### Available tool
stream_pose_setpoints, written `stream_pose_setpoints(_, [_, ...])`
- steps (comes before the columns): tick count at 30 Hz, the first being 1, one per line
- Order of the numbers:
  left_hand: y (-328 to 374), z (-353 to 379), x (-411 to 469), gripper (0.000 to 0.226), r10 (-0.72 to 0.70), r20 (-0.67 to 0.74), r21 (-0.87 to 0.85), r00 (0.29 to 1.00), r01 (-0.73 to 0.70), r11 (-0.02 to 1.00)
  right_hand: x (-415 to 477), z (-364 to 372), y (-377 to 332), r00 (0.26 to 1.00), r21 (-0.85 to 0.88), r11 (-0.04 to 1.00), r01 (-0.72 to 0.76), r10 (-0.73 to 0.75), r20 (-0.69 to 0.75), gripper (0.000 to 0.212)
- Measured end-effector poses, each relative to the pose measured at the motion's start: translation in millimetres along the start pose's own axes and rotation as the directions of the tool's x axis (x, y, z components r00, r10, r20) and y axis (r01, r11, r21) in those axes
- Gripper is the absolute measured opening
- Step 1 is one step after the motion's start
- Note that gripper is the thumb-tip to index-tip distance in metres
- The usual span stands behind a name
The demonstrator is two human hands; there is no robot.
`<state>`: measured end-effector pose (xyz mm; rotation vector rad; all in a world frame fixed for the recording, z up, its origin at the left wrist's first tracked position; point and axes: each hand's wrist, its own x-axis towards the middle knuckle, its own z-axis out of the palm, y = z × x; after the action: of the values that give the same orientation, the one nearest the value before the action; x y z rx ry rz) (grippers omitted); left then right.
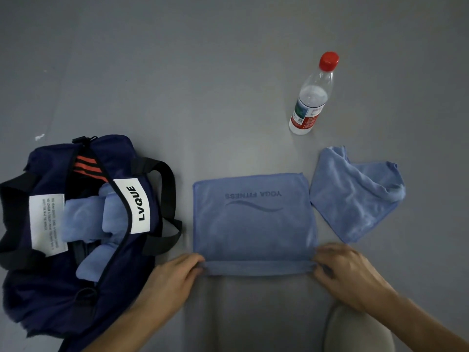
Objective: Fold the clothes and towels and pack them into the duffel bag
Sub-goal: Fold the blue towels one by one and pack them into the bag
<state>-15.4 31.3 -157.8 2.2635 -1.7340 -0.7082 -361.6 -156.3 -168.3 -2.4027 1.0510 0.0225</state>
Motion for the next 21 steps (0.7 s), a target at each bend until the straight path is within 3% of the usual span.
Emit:
stream_pose_setpoints(2, [8,-15,5,0.005,-0.054,-0.036,-0.062,0.998,0.051,0.997,5,-11,-4,0.994,0.071,0.993,-0.099,0.102,-0.045,0.025])
stream_pose_setpoints(7, [14,-36,62,0.009,-0.162,-0.163,-0.155,0.973,0.137,0.978,63,-33,-9,0.939,0.156,0.967,-0.202,0.237,-0.249,0.028])
stream_pose_setpoints(12, [12,-37,134,0.018,-0.225,-0.224,-0.128,0.948,0.2,0.971,129,-42,6,0.941,0.086,0.966,-0.243,0.257,-0.221,0.019])
stream_pose_setpoints(14, [11,-30,150,0.032,-0.154,-0.267,0.002,0.951,0.161,0.987,143,-42,15,0.957,-0.025,0.982,-0.186,0.176,-0.229,0.029])
stream_pose_setpoints(17, [25,-3,149,0.045,-0.028,-0.271,0.217,0.962,0.089,0.972,148,-24,20,0.96,-0.308,0.947,0.094,-0.169,-0.224,0.04])
stream_pose_setpoints(19, [40,25,135,0.051,0.013,-0.224,0.216,0.975,0.037,0.976,143,0,19,0.943,-0.382,0.891,0.246,-0.312,-0.119,0.048])
stream_pose_setpoints(21, [49,49,126,0.06,-0.094,-0.149,0.157,0.984,0.117,0.981,134,18,18,0.956,-0.405,0.873,0.272,-0.294,0.01,0.061])
